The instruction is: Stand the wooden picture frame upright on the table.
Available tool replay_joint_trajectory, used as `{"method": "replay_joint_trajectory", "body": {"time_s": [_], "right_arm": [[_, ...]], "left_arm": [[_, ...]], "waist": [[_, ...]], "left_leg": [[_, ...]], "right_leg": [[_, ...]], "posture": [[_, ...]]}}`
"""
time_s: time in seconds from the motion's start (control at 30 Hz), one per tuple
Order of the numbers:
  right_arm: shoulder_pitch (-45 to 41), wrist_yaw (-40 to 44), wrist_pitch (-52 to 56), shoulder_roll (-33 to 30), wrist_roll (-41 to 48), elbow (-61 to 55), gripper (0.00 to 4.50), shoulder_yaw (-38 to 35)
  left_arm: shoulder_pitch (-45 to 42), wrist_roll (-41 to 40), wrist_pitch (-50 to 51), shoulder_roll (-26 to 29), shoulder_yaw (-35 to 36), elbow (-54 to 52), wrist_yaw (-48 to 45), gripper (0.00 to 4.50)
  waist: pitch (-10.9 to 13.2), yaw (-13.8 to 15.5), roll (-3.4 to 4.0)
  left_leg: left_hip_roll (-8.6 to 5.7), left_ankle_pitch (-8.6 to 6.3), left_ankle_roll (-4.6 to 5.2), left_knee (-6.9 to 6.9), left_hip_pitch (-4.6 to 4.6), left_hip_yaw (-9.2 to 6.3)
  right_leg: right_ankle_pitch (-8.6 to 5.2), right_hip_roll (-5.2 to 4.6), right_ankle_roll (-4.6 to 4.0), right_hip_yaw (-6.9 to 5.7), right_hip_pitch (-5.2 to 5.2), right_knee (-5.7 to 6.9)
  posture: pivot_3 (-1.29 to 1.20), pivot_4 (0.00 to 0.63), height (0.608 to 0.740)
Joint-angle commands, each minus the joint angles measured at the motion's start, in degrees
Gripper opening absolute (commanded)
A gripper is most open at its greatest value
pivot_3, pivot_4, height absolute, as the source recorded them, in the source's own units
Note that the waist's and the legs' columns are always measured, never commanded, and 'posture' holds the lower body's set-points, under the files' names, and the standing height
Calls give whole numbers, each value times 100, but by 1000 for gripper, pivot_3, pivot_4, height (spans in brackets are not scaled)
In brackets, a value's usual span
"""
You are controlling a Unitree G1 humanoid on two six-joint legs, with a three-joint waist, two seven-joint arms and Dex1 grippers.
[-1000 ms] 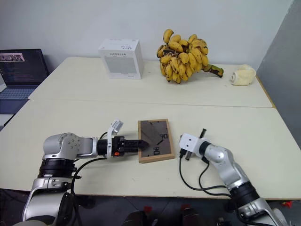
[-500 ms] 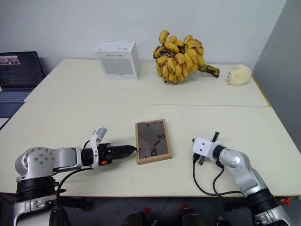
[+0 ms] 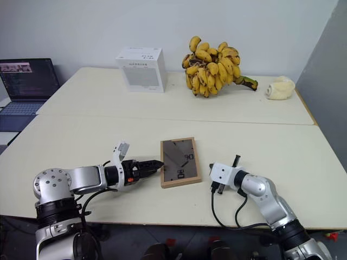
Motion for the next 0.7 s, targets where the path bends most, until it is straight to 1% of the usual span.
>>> {"method": "replay_joint_trajectory", "body": {"time_s": [0.03, 0.2, 0.3, 0.47, 0.57, 0.7], "right_arm": [[-124, 36, 227, 188, 43, -504, 0, 31], [-192, -76, 533, 515, -8, -650, 0, 144], [-166, -82, 573, 555, -59, -672, 0, 170], [-319, -134, 375, 167, -43, -344, 0, -213], [-380, -187, 225, -98, -36, -120, 0, -377], [-239, -193, 18, -330, -70, 179, 0, -378]], "left_arm": [[-9, 225, 23, -51, 31, 157, 249, 3498], [61, 55, 23, -52, -95, 175, 293, 3498], [118, -81, 23, -18, -185, 165, 311, 3498], [510, -553, 23, 337, -384, 16, 417, 3498], [853, -1025, 23, 592, -639, -150, 460, 3498], [1045, -1583, 23, 876, -916, -227, 525, 3498]], "waist": [[0, 10, 0], [0, 13, 0], [0, 15, 0], [0, 11, 0], [0, -16, 0], [0, -29, 0]], "left_leg": [[0, 0, 0, 0, 0, 0], [0, 0, -1, -1, 0, -1], [0, 0, -1, -1, 0, -1], [-3, 0, -1, -3, -2, 0], [-2, -1, 0, -8, -2, 2], [-1, -2, 0, -15, -2, 3]], "right_leg": [[0, 0, 0, 0, 0, 0], [0, -1, 0, -1, 0, -1], [0, -2, 0, -2, 0, -1], [0, -7, 0, -1, -2, -5], [-1, -7, -1, 1, -6, -6], [-2, -7, -4, 2, -8, -6]], "posture": [[0, 150, 740], [0, 150, 740], [0, 150, 740], [0, 150, 740], [0, 150, 740], [0, 150, 740]]}}
